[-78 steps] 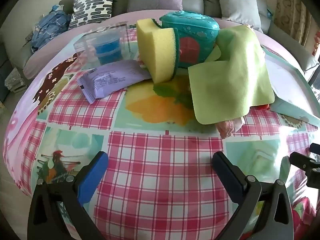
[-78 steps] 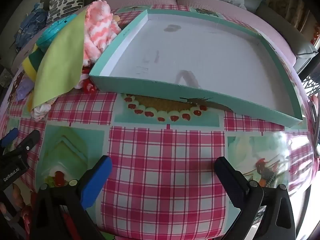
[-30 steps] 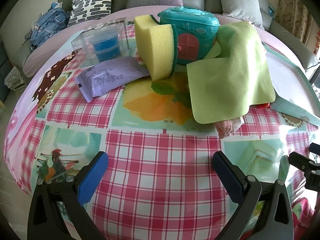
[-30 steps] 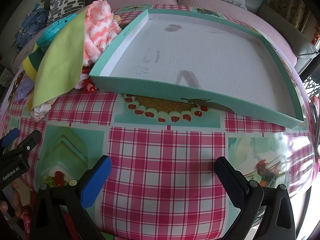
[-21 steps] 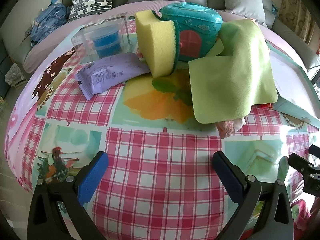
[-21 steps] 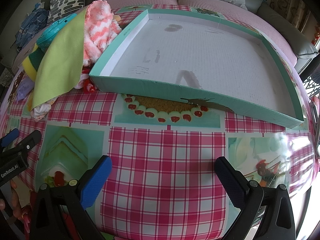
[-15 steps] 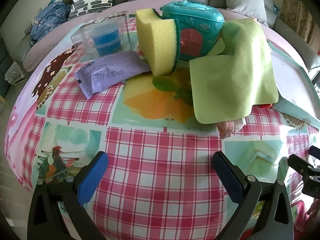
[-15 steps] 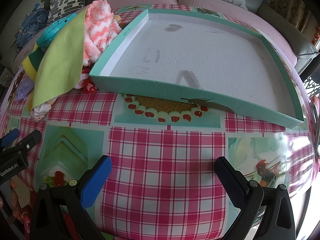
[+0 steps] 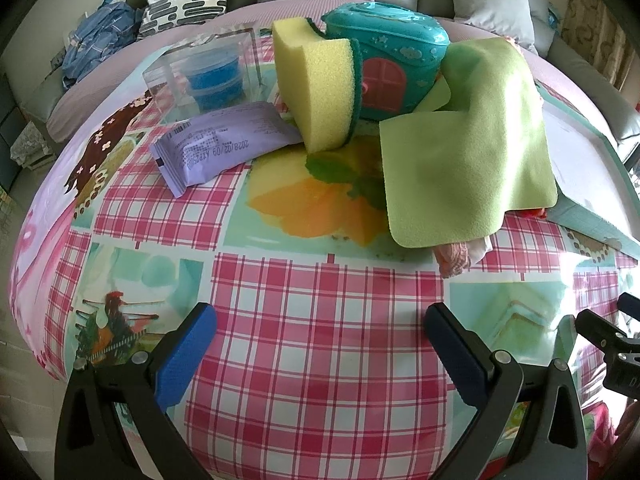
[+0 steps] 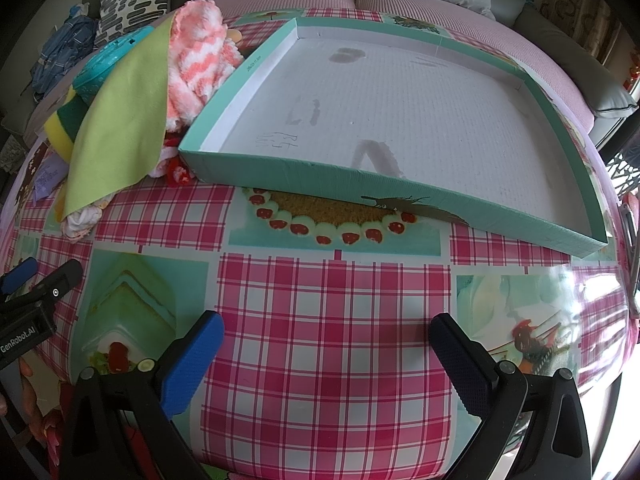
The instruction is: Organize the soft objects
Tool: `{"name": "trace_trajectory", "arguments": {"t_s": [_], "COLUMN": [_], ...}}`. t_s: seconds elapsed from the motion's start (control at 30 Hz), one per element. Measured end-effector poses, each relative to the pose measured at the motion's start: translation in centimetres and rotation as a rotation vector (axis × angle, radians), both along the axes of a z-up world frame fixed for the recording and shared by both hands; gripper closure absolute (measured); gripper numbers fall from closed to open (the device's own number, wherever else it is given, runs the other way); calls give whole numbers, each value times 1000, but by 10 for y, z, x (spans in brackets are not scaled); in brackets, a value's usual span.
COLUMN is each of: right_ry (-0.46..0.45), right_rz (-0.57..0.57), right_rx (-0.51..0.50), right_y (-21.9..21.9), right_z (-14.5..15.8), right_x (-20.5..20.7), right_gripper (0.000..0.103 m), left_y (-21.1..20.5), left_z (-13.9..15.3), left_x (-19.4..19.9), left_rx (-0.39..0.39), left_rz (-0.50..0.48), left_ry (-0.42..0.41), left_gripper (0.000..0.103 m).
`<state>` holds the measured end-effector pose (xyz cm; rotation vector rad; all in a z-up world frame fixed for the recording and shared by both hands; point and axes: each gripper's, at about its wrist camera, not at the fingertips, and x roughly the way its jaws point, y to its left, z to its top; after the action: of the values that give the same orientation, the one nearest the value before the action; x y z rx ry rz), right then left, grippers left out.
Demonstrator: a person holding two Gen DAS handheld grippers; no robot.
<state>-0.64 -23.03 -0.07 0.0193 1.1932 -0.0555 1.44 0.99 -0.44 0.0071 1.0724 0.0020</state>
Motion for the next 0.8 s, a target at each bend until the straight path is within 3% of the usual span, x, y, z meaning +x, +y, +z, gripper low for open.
{"name": "trace_trajectory", "arguments": {"t_s": [0.53, 0.63, 0.8], "right_ry": [1, 5, -74], "right_rz": [1, -1, 31], "right_rx": [-3, -4, -22], "right_y": [3, 2, 12], "right_z": [3, 3, 33], "right_x": [-2, -1, -2], "right_gripper": [0, 0, 0], "left_y": [-3, 0, 14], "left_z": [4, 8, 39], "left_x": [1, 2, 3], "left_rx": [-9, -39, -47], "left_rz": [-14, -21, -36], "left_ry": [7, 16, -65], "left_gripper": [0, 0, 0]}}
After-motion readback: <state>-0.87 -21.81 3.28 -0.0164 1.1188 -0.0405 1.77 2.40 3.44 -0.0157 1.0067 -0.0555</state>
